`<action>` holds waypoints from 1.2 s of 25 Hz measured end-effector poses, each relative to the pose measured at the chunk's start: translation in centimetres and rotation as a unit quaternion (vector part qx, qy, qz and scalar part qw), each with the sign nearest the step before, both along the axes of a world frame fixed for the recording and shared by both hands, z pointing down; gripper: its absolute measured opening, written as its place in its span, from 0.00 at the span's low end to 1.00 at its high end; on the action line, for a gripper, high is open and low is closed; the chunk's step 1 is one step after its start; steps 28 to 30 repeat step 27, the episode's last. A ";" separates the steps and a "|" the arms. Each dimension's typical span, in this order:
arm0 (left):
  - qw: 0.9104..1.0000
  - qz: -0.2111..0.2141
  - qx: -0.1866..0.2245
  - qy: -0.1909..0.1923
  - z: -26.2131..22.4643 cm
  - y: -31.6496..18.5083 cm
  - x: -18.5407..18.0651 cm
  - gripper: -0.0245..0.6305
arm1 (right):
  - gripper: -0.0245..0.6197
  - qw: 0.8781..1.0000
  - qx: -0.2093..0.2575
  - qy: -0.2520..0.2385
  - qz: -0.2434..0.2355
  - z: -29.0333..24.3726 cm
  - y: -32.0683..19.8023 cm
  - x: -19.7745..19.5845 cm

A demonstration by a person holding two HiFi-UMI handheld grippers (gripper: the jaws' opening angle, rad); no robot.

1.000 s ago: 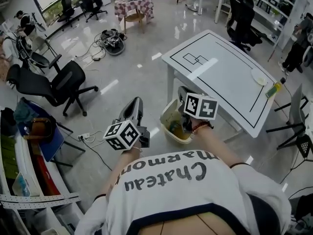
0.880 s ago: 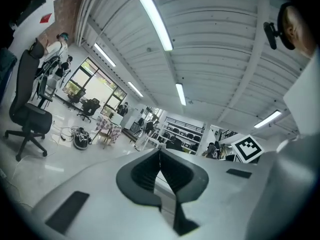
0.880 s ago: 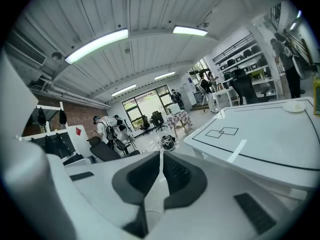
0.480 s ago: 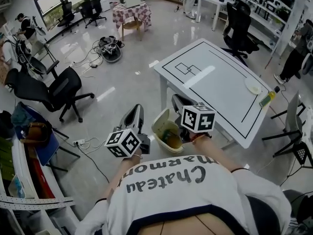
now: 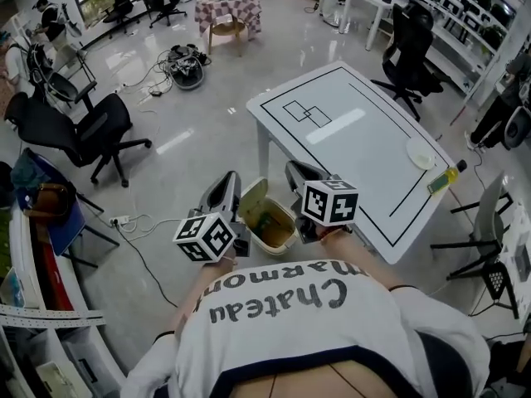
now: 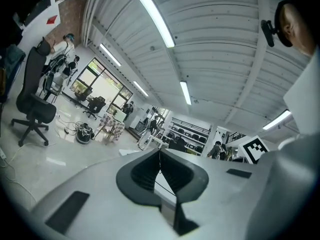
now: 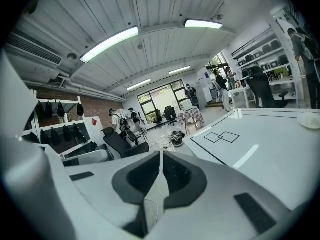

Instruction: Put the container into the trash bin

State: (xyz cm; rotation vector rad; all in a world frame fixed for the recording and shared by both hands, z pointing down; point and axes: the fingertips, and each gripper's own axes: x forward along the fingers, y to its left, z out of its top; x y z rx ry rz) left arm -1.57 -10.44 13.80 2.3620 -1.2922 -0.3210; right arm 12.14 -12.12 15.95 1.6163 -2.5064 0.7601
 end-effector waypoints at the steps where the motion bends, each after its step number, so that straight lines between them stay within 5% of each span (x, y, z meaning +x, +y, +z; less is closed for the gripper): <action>1: 1.000 -0.005 -0.002 -0.002 0.2 0.1 0.3 0.07 | 0.10 1.000 0.000 -0.004 -0.003 0.0 0.0 0.4; 30: 0.994 -0.108 -0.010 -0.005 1.4 6.0 6.1 0.07 | 0.10 0.995 -0.027 -0.012 -0.094 2.6 3.7 6.1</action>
